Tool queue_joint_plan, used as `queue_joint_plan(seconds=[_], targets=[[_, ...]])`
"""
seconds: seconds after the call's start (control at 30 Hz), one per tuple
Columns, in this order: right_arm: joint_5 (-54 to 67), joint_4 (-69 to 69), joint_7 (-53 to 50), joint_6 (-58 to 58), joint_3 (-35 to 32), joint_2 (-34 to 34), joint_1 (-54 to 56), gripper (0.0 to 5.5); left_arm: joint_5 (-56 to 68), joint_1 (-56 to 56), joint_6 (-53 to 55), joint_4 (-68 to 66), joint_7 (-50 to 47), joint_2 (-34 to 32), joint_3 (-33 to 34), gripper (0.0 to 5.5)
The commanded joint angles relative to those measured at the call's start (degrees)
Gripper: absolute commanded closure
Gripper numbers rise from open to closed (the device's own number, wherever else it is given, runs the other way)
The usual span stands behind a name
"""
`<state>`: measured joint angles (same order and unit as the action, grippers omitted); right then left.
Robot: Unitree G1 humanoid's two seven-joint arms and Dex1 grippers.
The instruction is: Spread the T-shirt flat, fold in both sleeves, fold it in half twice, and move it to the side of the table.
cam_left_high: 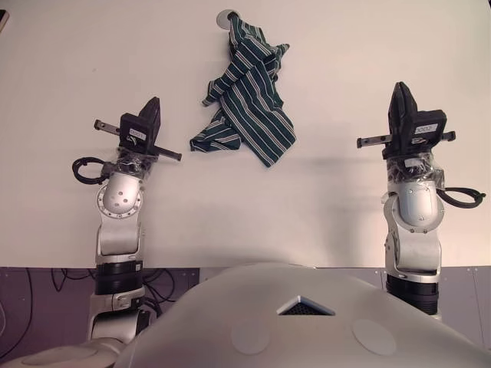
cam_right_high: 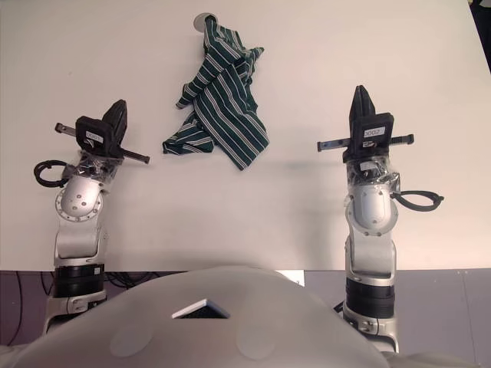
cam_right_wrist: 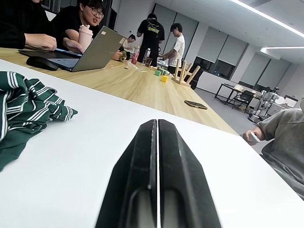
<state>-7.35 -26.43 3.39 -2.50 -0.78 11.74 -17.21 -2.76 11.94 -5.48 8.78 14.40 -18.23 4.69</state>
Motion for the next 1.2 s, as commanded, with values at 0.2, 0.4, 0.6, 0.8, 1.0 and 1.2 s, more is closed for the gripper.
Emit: queue_joint_plan(seconds=[0.2,0.4,0.6,0.8,1.0,1.2], targets=[[-1.3,0.1,0.3,-0.3,2.5,-0.5,1.9,5.5,3.0,1.7,0.3,-0.9,6.4,-1.8,-2.2,4.82],[-0.5,3.7,6.3,-5.1,7.0,1.3,5.0,5.5,0.9,-0.2,-0.5,-4.4,6.3,-1.5,-4.8,4.3],[6.0,19.0,21.4,-18.9,13.5,-0.1,21.5,5.5,2.0,-5.7,-1.2,-10.1,5.2,-0.1,-4.6,4.3],[7.7,28.2,24.9,-19.5,16.9,-3.3,28.3,5.5,3.6,-7.3,2.6,-10.3,10.8,-1.6,-6.8,4.3],[11.2,18.2,31.3,-22.4,19.6,1.1,22.8,4.55,1.3,-9.1,0.8,-13.0,8.8,-1.1,-7.5,4.26],[11.3,8.4,34.2,-26.1,20.3,8.5,16.4,3.81,-0.6,-9.4,-1.3,-15.3,7.1,-0.6,-8.9,4.26]])
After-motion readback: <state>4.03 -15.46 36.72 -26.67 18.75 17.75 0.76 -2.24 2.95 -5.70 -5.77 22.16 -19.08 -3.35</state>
